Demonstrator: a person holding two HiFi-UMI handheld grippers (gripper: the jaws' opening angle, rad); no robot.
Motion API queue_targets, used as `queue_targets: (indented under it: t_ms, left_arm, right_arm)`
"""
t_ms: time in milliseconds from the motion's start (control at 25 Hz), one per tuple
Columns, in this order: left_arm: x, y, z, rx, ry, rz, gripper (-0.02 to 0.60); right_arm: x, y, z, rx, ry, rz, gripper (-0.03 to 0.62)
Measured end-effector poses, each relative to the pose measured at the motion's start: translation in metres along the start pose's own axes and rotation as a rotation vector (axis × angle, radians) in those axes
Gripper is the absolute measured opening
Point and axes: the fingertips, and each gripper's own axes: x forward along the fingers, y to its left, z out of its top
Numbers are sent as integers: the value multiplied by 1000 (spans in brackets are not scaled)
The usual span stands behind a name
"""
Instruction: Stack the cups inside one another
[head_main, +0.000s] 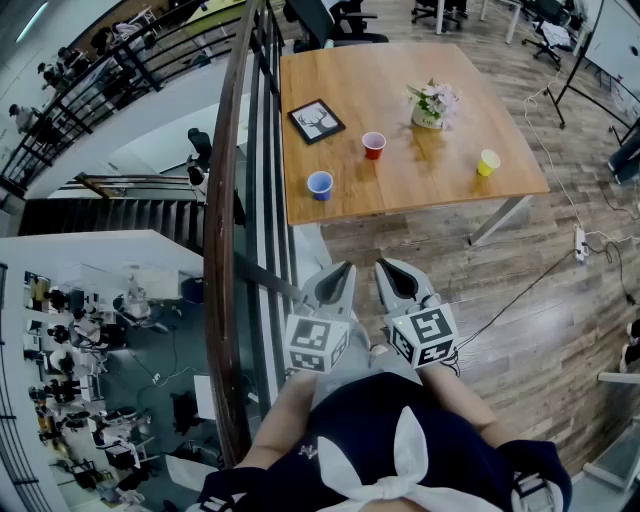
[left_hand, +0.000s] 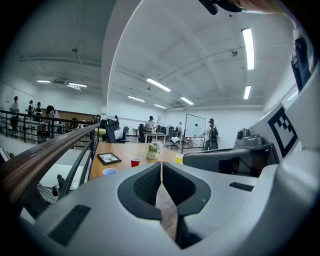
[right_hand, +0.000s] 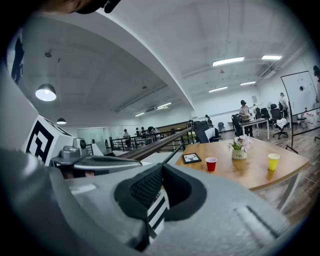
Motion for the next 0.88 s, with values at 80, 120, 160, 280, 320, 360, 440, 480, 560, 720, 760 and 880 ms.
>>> queue_targets:
  t_ms: [80, 120, 160, 280, 320, 360, 440, 480, 560, 720, 760, 880]
  left_arm:
    - [0, -3, -3, 1, 2, 0, 28]
    - [0, -4, -4, 1, 4, 1, 28]
    - [0, -5, -6, 1, 7, 2, 28]
    - [-1, -4, -8, 1, 14, 6, 28]
    - [0, -2, -8, 0, 15, 7, 28]
    - [1, -1, -8, -1, 18, 8, 28]
    - [4, 4, -9, -1, 23, 10, 28]
    - [6, 7, -9, -1, 26, 10, 28]
    - [9, 14, -10, -1, 33, 10, 28]
    - [17, 28, -6, 1, 37, 12, 28]
    - [20, 32, -5, 0, 35, 12, 28]
    - [30, 42, -1, 0, 33, 13, 28]
  right_arm:
    - [-3, 0, -2, 1, -3, 4, -3]
    - [-4, -1, -4, 0, -5, 5, -3]
    - [-5, -1, -5, -4, -8, 3, -3]
    - [-4, -1, -8, -16, -8, -8, -2]
    - [-2, -1, -8, -16, -6, -6, -2]
    - [0, -1, -9, -14, -5, -3, -2]
    - [6, -2, -9, -16, -3, 1, -2]
    - [10, -3, -9, -19, -2, 1, -2]
    - [17, -3, -10, -26, 3, 4, -2]
    - [32, -3, -6, -44, 19, 21, 47]
    - [36, -4, -4, -49, 22, 24, 54]
    - [50, -8, 1, -58, 27, 34, 92]
